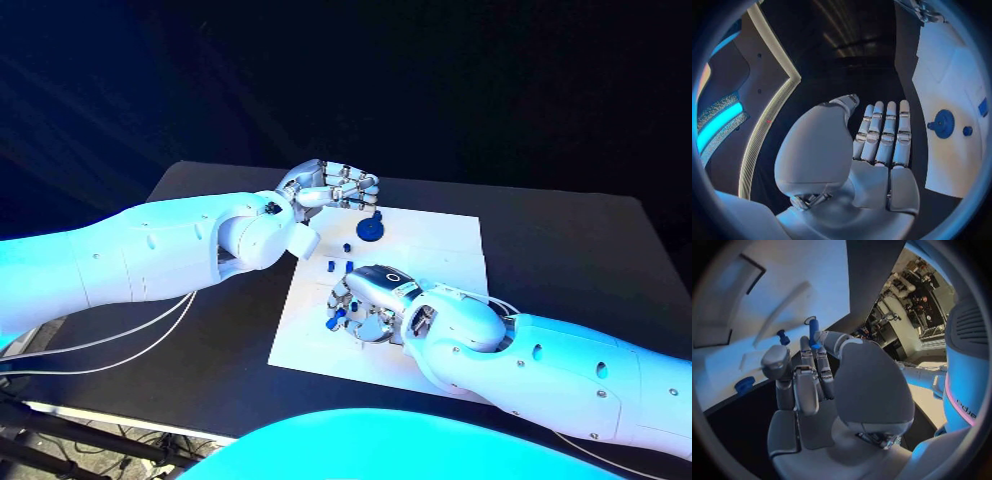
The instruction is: Assemble the parts on the task board
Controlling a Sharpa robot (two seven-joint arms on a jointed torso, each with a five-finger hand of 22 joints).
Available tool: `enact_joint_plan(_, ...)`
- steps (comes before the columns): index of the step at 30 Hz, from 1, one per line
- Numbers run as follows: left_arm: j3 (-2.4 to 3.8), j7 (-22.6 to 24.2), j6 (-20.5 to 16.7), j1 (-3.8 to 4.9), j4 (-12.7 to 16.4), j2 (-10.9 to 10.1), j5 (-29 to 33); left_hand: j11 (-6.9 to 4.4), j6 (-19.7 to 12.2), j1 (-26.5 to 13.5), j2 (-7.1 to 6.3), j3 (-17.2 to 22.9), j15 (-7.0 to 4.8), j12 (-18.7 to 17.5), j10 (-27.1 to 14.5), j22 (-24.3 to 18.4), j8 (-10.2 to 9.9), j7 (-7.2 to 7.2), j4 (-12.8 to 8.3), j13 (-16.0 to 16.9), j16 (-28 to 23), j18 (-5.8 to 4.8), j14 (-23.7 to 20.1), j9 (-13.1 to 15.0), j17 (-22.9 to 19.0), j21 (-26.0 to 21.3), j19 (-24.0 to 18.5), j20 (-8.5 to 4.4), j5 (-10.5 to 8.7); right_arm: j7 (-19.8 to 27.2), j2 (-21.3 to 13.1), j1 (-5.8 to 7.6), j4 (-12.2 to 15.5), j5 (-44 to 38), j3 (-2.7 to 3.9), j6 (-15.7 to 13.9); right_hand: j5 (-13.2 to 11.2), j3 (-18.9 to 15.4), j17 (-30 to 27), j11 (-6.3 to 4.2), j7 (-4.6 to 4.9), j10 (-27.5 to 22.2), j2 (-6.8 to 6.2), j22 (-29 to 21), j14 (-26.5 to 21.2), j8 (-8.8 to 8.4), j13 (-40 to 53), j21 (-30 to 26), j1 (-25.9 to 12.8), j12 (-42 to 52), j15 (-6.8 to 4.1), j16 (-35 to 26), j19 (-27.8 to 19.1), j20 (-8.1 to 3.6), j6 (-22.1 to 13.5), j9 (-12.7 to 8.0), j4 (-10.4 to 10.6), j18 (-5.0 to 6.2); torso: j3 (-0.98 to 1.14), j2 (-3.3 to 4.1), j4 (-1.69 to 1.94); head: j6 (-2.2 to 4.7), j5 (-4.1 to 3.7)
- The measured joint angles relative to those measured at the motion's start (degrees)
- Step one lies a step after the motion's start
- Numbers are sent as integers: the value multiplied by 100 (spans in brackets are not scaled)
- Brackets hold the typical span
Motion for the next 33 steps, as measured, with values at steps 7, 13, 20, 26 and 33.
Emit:
enact_joint_plan(7, 0, -2, 7, -1, -12, 2, 0, 0, 0, 0, 0, 0, 0, 0, 0, -13, 0, 0, 0, 0, -30, 0, 0, 0, 0, -33, 0, 0, 0, -8, -20, -6, 15, -7, -4, -9, -2, 1, 14, 0, 0, 0, -1, 0, 0, 0, 5, 0, 0, 23, 0, 0, 0, 0, 0, -1, -1, 0, -1, -1, -1, -1, 10)
enact_joint_plan(13, 0, -3, 13, -1, -15, 3, 0, 0, 0, 0, 0, 0, 0, 0, 0, -13, 0, 0, 0, 0, -30, 0, 0, 0, 0, -34, 0, 0, 0, -33, -32, -11, 29, -28, -7, -30, -6, 1, 14, -1, -1, -1, -1, 4, 0, 12, 6, 0, 0, 23, 0, 0, 0, 0, 0, -3, -1, 0, -2, -1, -1, 5, 12)
enact_joint_plan(20, 0, -4, 19, -1, -17, 3, 0, 0, 0, 0, 0, 0, 0, 0, 0, -12, 0, 0, 0, 0, -30, 0, 0, 1, 0, -33, 0, 0, 0, -77, -66, -22, 72, -65, -13, -68, -20, 55, 14, -1, -2, -1, -3, 6, 0, 36, 2, 0, -1, 22, 0, 0, 0, 0, -1, -4, -59, 0, -2, -1, -1, 8, 9)
enact_joint_plan(26, 0, -4, 23, -2, -18, 3, 0, 0, 0, 0, 0, 0, 0, 0, 0, -12, 0, 0, 0, 0, -30, 0, 0, 0, 0, -33, 0, 0, 0, -143, -144, -23, 148, -108, -18, -79, 0, 73, 25, -1, -2, -1, -32, 16, 0, 36, 4, 0, -30, 21, 0, 0, 0, 0, -1, 1, -88, 0, -5, -1, -1, 8, 12)
enact_joint_plan(33, 0, -5, 26, -2, -19, 0, 0, -1, 0, 0, 0, 0, 0, 0, 0, -12, 0, 0, 0, 0, -30, 0, 0, 1, 0, -33, 0, 0, 0, -197, -172, -14, 198, -152, -15, -62, 0, 81, 30, -1, -2, -1, -32, 18, 0, 35, 11, 0, -30, 9, 0, 0, 0, 0, -1, 3, -96, 0, -5, -3, -1, 2, 19)
